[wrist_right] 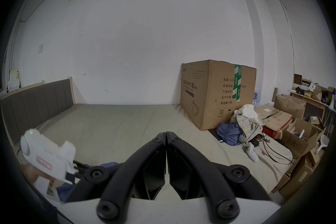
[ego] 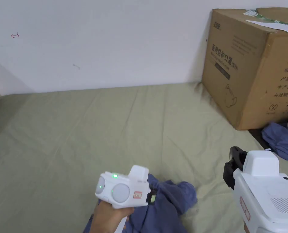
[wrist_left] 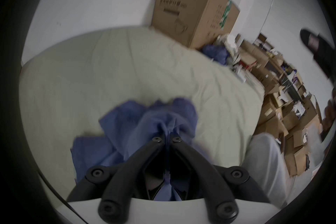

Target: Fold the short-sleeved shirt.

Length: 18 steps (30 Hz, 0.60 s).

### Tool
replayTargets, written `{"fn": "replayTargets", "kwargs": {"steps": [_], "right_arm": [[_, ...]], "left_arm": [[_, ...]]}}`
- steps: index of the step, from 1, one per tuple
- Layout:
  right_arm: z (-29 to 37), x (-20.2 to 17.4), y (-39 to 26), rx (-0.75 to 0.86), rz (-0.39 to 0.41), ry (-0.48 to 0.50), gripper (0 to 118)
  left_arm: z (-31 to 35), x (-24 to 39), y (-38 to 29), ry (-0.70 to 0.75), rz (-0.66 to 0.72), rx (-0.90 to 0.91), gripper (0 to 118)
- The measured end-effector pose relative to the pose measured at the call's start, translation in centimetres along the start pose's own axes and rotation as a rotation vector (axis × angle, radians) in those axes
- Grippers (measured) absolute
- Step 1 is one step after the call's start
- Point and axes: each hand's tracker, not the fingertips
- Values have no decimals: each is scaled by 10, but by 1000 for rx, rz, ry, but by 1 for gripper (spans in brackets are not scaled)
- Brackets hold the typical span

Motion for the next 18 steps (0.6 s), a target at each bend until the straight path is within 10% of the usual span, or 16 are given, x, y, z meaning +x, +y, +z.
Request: {"fn": "replayTargets", "kwargs": {"steps": [7,12,18], "right_arm": [[1,-3,-6,-24,5,4,0],[4,-5,-3,-19,14,3,0],[14,-9,7,11,16,8,0]], "left_arm": [[-21,-11,-24,39,53,-40,21],[12,2,-17,59,58,108,91],[81,9,2,174,45,354,97]]}}
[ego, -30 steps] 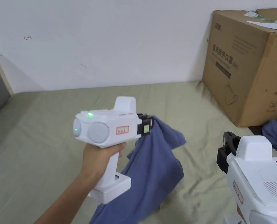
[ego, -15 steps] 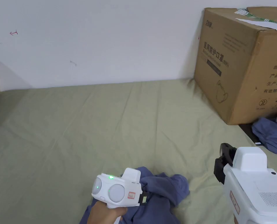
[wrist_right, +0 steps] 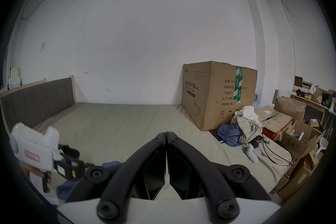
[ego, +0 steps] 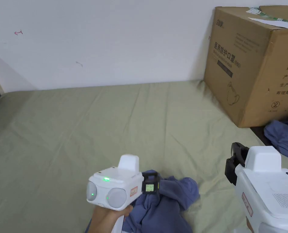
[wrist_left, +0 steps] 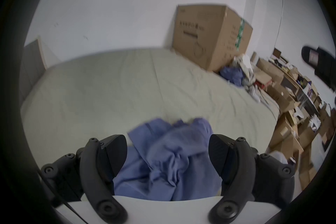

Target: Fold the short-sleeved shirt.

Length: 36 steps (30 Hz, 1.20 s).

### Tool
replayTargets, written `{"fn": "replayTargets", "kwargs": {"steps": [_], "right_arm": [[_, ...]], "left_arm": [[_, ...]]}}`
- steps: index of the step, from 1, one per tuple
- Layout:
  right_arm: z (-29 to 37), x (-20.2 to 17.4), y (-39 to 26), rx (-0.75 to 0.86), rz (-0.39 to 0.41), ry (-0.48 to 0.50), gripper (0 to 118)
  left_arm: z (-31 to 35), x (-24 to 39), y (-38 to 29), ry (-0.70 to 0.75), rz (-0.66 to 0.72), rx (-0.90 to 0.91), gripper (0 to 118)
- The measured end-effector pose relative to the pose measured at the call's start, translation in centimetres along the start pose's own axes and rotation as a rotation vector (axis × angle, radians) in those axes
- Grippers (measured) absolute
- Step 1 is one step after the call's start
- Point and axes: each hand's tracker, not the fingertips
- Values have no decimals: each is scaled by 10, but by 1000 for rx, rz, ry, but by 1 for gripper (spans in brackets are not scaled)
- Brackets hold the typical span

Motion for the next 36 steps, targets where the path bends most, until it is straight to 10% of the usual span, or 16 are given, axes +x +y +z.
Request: {"fn": "replayTargets", "kwargs": {"steps": [13,21,36], "right_arm": [[12,-12,15,62,0,21,0],[13,-20,18,73,6,40,0],[2,-24,8,40,9,53,0]], "left_arm": [[106,-48,26,323,-9,444,88],[124,-78,6,406,9,495,2],[80,-115,-27,293,193,25,0]]}}
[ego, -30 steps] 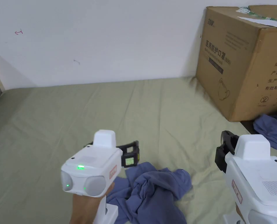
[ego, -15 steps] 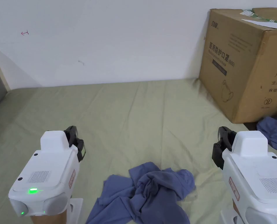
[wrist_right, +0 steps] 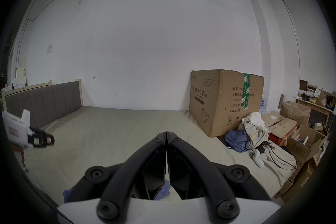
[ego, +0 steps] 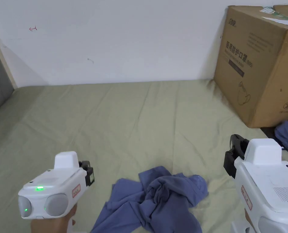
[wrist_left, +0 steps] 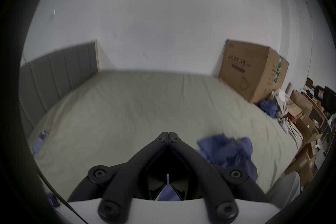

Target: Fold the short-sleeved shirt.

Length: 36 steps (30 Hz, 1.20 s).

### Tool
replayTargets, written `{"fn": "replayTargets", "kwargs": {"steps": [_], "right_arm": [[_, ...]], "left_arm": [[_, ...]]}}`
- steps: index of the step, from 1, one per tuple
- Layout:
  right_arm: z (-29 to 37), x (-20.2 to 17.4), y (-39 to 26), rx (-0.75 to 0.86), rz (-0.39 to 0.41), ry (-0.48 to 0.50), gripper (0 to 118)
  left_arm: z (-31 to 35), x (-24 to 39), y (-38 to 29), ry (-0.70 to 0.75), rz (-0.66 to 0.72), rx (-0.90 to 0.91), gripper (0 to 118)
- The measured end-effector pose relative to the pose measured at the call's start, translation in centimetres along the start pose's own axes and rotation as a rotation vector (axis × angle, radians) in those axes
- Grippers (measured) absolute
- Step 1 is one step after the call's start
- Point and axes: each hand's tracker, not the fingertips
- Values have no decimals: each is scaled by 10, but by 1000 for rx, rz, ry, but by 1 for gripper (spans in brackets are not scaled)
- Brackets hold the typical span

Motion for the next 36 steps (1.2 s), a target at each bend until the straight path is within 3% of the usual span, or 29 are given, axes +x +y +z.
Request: {"fn": "replayTargets", "kwargs": {"steps": [10,11,12,15,16,18,21,23,26,27,32,33,35,36], "right_arm": [[-10,-5,-17,-49,-5,17,0],[-11,-6,-19,-54,-4,20,0],[-12,-6,-20,-59,-4,21,0],[-15,-7,-24,-72,1,25,0],[-16,-6,-25,-76,2,28,0],[-18,-6,-27,-84,5,28,0],[-22,-3,-30,-97,3,30,0],[-26,0,-32,-107,4,27,0],[-35,4,-38,-133,5,24,0],[-40,5,-40,-147,3,22,0],[-86,14,-61,-297,-15,41,4],[-99,16,-67,-341,-26,51,16],[-125,20,-81,-419,-35,70,51],[-141,21,-90,-472,-39,80,60]], "left_arm": [[-42,-15,-93,-44,135,-340,0],[-46,-15,-97,-53,145,-379,6],[-49,-15,-101,-41,157,-400,21],[-56,-11,-113,14,151,-408,87],[-61,-11,-115,46,151,-424,95],[-70,-11,-121,73,152,-444,93],[-81,-8,-127,93,134,-476,69],[-77,-1,-131,113,61,-456,61],[-72,9,-131,91,-2,-436,15],[-72,11,-130,61,-1,-437,6],[-57,13,-122,26,20,-351,3],[-51,12,-118,4,37,-331,3],[-41,11,-108,-5,33,-299,3],[-37,10,-103,-11,30,-282,3]]}}
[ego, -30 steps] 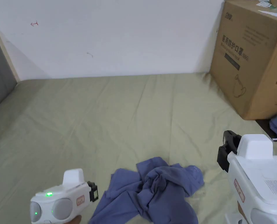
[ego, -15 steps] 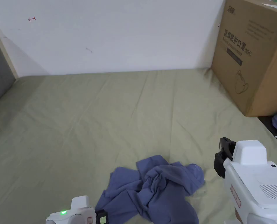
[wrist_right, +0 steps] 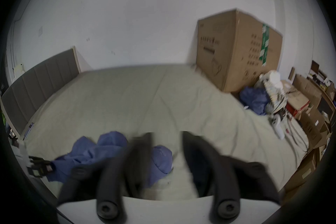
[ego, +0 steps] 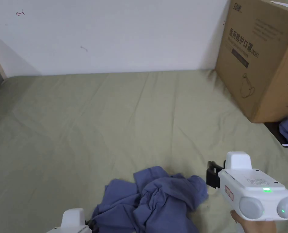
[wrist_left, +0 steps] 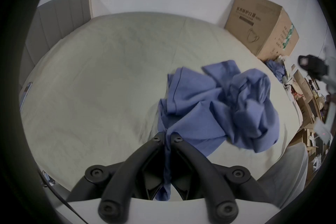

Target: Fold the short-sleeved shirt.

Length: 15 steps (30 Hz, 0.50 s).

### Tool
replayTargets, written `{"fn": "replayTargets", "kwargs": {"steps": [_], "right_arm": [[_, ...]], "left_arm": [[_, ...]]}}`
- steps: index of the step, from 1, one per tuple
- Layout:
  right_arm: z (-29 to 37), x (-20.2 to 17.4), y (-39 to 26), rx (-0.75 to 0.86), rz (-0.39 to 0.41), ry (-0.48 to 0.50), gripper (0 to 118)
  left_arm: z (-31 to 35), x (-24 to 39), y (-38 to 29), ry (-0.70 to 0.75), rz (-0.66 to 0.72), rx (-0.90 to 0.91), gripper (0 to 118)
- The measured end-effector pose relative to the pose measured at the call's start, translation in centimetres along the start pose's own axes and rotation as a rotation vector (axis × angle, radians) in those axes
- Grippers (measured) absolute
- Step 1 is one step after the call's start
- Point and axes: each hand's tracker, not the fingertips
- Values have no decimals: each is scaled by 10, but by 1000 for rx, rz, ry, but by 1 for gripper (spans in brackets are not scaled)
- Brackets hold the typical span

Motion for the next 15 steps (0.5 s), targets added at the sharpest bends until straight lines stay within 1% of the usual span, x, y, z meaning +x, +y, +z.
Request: {"fn": "replayTargets", "kwargs": {"steps": [1,2,3,4,6,7,9,11,12,13,14,15], "right_arm": [[-14,2,-1,-38,5,-3,60],[-32,5,-3,-73,2,6,77],[-45,4,-4,-108,25,2,90],[-57,4,-6,-134,29,7,93],[-87,5,-10,-226,50,24,94],[-99,6,-13,-255,37,34,94],[-127,7,-23,-325,57,33,93],[-142,5,-31,-377,76,49,90],[-138,-4,-34,-390,72,56,80],[-139,-6,-36,-406,70,73,64],[-139,-8,-38,-408,51,118,42],[-137,-8,-39,-404,14,167,12]], "left_arm": [[3,0,3,-2,5,9,3],[4,-2,7,-15,13,20,3],[6,-3,10,-31,23,24,3],[7,-3,12,-33,25,27,3],[7,0,15,-36,20,33,3],[7,2,16,-30,12,34,3],[4,3,17,-28,3,37,3],[3,2,18,-34,15,35,3],[3,1,18,-37,23,35,3],[3,1,18,-38,25,36,3],[2,1,19,-38,25,36,3],[2,1,19,-39,22,35,3]]}}
